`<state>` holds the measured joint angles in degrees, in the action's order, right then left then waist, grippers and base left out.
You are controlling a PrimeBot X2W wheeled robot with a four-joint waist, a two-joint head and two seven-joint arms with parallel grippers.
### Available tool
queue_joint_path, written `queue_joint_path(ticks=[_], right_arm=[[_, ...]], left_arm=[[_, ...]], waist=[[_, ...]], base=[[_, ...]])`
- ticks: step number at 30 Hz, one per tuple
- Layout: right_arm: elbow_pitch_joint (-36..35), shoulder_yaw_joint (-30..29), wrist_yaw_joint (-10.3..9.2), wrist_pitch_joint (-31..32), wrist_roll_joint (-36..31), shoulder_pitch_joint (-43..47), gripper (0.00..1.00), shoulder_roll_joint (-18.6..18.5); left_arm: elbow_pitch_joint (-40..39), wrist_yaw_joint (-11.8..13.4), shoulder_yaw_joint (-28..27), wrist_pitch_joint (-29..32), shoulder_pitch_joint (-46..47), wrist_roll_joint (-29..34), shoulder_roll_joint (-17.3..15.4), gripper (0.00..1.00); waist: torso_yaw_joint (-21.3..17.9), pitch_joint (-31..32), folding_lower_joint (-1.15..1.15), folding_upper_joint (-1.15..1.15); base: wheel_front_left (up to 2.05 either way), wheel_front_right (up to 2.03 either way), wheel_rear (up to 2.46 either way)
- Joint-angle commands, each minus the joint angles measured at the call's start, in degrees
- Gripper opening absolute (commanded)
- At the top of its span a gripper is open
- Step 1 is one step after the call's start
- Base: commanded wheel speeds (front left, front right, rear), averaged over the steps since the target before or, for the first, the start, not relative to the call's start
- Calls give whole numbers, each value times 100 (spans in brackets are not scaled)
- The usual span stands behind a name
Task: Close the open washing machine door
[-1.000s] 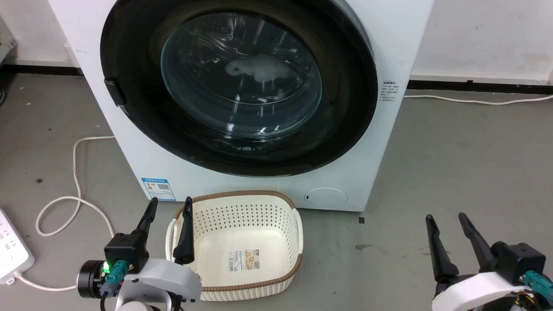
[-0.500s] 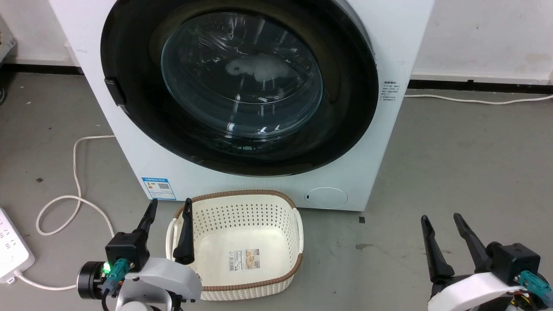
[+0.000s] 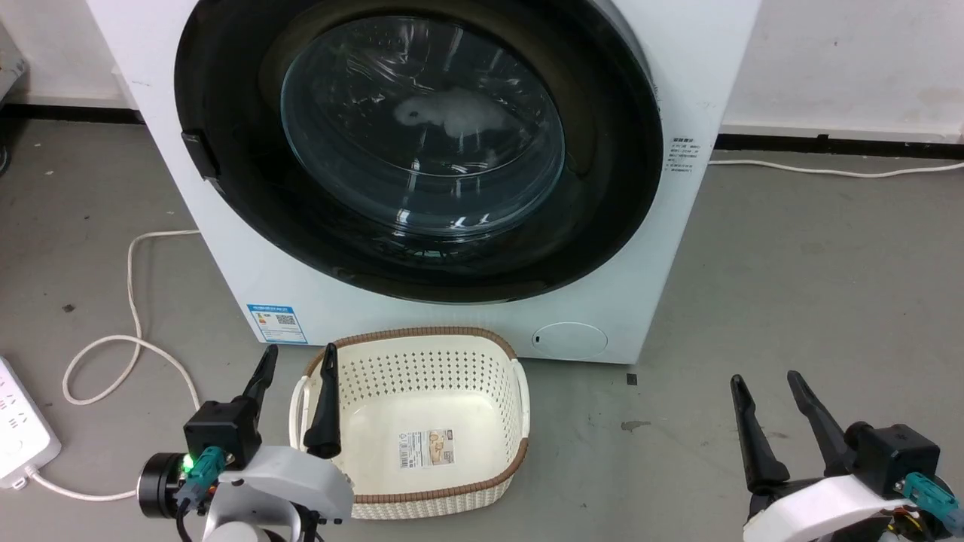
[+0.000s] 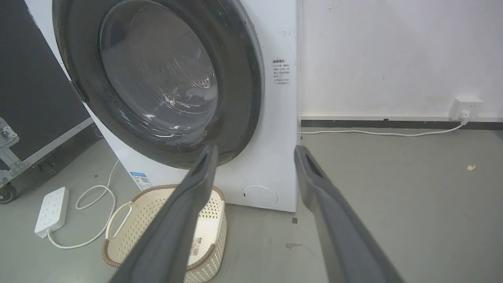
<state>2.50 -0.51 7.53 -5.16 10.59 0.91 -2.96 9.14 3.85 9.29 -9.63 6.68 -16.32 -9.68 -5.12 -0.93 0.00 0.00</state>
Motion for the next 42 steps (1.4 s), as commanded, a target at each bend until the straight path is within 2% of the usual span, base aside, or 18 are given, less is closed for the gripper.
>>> queue_joint_path(ticks=[1,2,3,42], right_arm=[[4,21,-4,-29,14,-5,100,8],[4,21,-4,-29,14,-5,100,8],[0,15,0,2,-2,-1,0,0],[-70,25,-1,145,-296,-26,0,2]], left_arm=[[20,-27,14,-26,56,-23,-25,100],[20,-27,14,-26,56,-23,-25,100],[5,0,5,3,13,-7,-1,0],[-251,-107,-257,271,-177,449,192,0]], waist=[[3,-5,0,0],[3,-5,0,0],[7,-13,0,0],[148,16,0,0]], base=[[0,0,0],[0,0,0],[0,0,0],[0,0,0]])
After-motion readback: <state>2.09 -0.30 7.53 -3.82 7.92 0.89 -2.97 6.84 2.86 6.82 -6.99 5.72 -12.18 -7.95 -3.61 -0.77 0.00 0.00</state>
